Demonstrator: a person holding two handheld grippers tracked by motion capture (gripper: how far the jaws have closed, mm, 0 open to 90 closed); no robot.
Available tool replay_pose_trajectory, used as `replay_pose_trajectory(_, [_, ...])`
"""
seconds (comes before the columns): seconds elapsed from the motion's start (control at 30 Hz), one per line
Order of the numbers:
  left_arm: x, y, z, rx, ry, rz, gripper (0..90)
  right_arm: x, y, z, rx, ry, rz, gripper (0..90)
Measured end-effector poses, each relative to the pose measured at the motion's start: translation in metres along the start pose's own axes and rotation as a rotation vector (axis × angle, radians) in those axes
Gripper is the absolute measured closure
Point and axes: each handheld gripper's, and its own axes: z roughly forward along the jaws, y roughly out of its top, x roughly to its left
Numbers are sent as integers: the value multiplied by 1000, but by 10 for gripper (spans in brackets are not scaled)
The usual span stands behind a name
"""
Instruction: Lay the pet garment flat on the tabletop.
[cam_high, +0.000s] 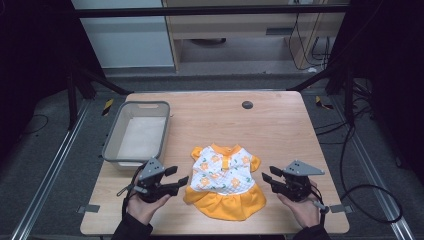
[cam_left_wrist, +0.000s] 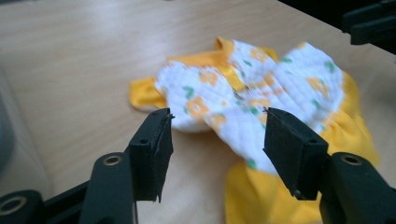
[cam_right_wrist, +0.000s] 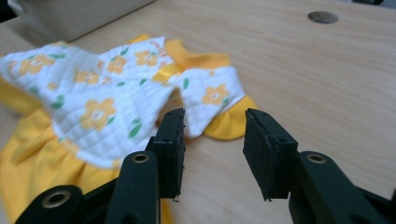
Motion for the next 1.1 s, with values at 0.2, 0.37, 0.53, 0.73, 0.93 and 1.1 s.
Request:
replay_pose_trajectory(0.2, [21,26,50,38,132,70,413,-19,16,31,-2,-41,25,521])
replay_pose_trajectory(0.37, [35,24,92,98,159,48,421,-26,19,57,35,-55,43,521])
replay_pose_trajectory(0.53, [49,16,123,147,146,24,414,-29,16,81,90,-72,43,520])
replay_pose_trajectory(0.73, [50,9,139,180,141,-6,449,-27,7,99,157,-67,33,524])
replay_pose_trajectory(0.93, [49,3,144,167,114,-15,542,-27,3,105,194,-66,24,581])
replay_pose_trajectory(1.1, [43,3,145,168,111,8,649,-23,3,107,201,-61,14,697])
